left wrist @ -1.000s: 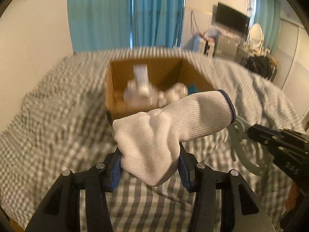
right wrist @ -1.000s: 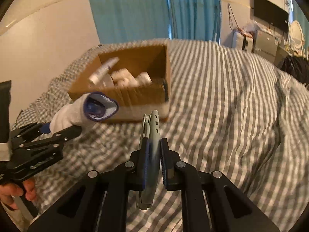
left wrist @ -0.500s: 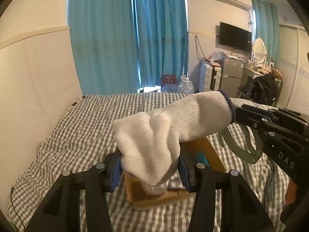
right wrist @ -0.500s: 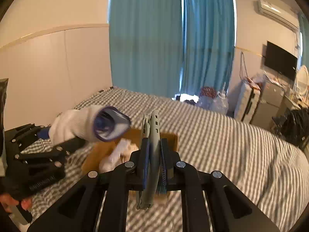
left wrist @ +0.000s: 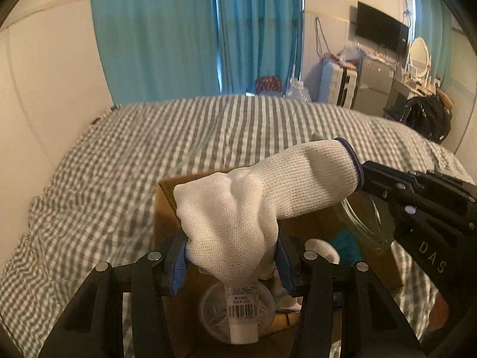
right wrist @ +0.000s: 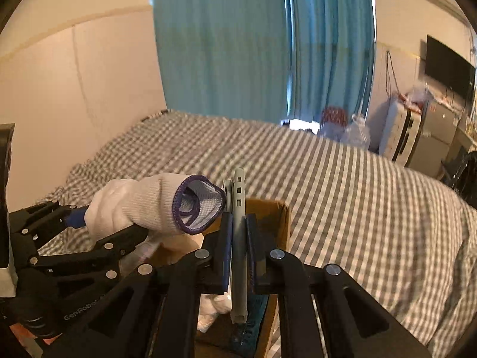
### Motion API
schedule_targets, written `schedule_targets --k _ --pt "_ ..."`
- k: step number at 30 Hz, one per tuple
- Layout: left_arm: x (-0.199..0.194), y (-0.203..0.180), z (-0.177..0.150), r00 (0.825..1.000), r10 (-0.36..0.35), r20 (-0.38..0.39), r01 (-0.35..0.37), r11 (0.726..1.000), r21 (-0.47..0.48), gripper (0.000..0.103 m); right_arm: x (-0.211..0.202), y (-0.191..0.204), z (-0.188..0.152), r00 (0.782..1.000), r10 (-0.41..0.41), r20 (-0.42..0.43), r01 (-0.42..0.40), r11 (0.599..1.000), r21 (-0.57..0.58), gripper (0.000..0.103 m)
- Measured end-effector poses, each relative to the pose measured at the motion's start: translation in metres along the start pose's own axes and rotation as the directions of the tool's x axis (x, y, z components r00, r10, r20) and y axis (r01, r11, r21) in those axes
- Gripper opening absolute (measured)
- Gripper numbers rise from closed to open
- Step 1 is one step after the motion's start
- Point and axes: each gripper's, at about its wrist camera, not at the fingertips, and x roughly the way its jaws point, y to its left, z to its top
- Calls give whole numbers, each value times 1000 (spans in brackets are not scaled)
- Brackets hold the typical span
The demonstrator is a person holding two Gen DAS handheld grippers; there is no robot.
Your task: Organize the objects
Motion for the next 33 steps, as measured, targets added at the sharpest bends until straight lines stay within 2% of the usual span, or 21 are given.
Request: schedule_targets --k 4,5,6,7,8,9,13,15,20,25,28,30,33 --pt "3 -4 -6 1000 13 -22 -12 998 63 63 10 -5 -7 1000 -1 -23 2 999 50 11" --pt "0 -5 -7 1000 11 -21 -10 997 71 70 8 -7 -8 1000 0 -23 2 998 62 13" --pt "-4 -7 -5 1000 10 -15 -9 997 72 81 6 -8 -6 1000 -2 -15 3 998 66 24" --pt "-9 -8 -4 1000 12 -1 -12 998 69 85 1 -7 -6 1000 -6 -7 7 998 69 39" --pt "-15 -8 -4 1000 17 15 -18 998 64 91 -5 -9 -4 1000 -13 5 13 997 75 45" --pt "-22 -8 -2 999 20 33 -22 998 60 93 -10 -12 -2 1000 -17 18 16 997 81 48" --pt "-56 -3 7 995 25 96 -30 999 46 98 -39 -18 9 998 -27 48 23 995 94 50" --pt "-78 -1 11 990 33 136 -39 999 38 103 -58 -23 17 997 -35 71 29 995 92 57" --pt "-135 12 21 973 43 228 -45 999 4 103 -116 -9 29 987 -53 149 45 997 56 75" --pt "-191 14 22 951 56 305 -50 998 -27 103 -178 7 37 966 -88 242 85 996 24 95" --pt "-220 10 16 939 85 334 -70 996 -57 103 -209 13 37 959 -119 258 114 993 35 103" --pt "-238 7 9 927 124 353 -102 992 -80 103 -230 15 32 954 -134 270 130 991 34 103" --pt "-258 2 -3 909 137 393 -108 990 -93 103 -255 19 22 943 -134 305 136 991 14 103"
